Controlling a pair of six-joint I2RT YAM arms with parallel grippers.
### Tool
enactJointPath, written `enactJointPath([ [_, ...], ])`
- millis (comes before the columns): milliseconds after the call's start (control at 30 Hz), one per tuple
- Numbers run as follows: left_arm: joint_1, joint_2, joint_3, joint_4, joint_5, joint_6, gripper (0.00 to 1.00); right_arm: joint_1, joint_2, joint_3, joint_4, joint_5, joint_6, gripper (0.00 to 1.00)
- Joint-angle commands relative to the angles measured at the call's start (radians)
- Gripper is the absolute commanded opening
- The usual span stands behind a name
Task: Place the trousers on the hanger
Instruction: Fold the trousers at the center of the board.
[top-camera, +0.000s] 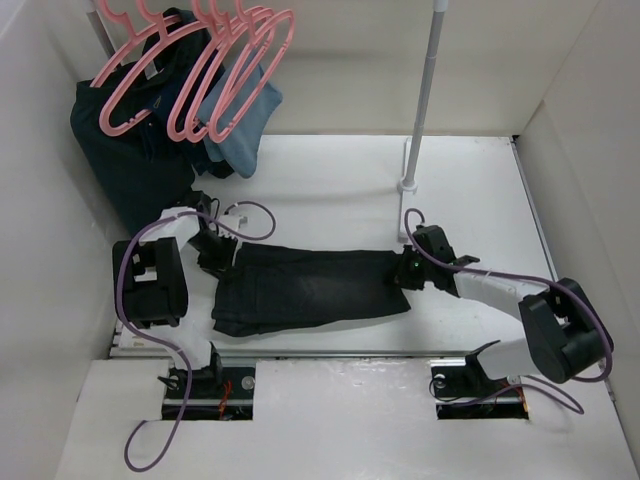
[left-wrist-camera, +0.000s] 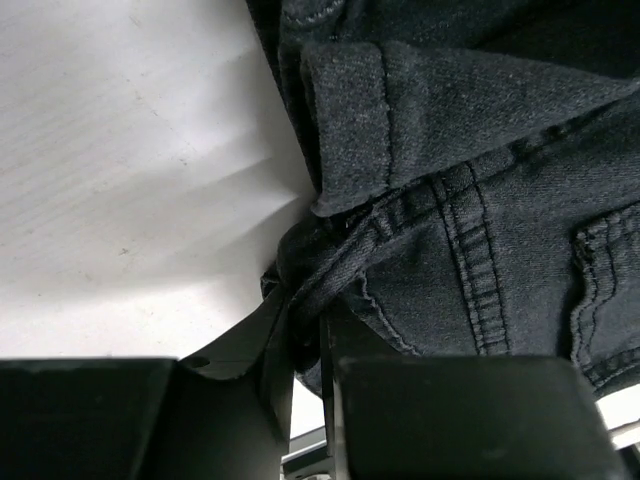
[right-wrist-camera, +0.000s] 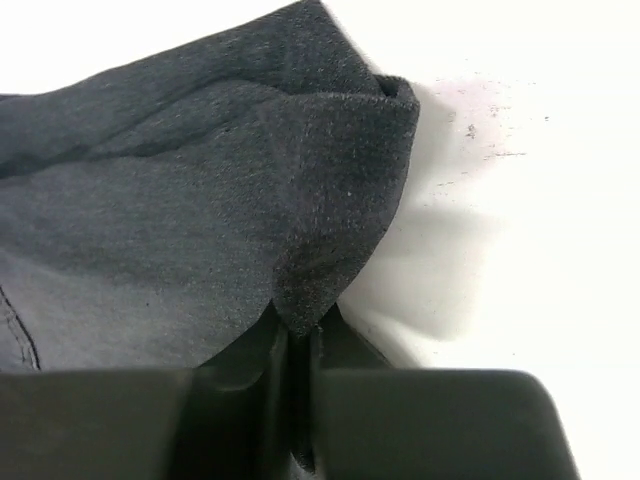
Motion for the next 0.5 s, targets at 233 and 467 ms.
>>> enactJointPath([
  [233, 0.000, -0.204, 0.222, 0.037, 0.026, -0.046, 0.00, -0.006, -0.122, 0.014, 0.003, 0.080, -0.001, 0.00],
  [467, -0.009, -0.162, 0.156, 0.023, -0.002, -0.035, 0.12, -0.047, -0.059, 0.073, -0.009, 0.071, -0.076, 0.23],
])
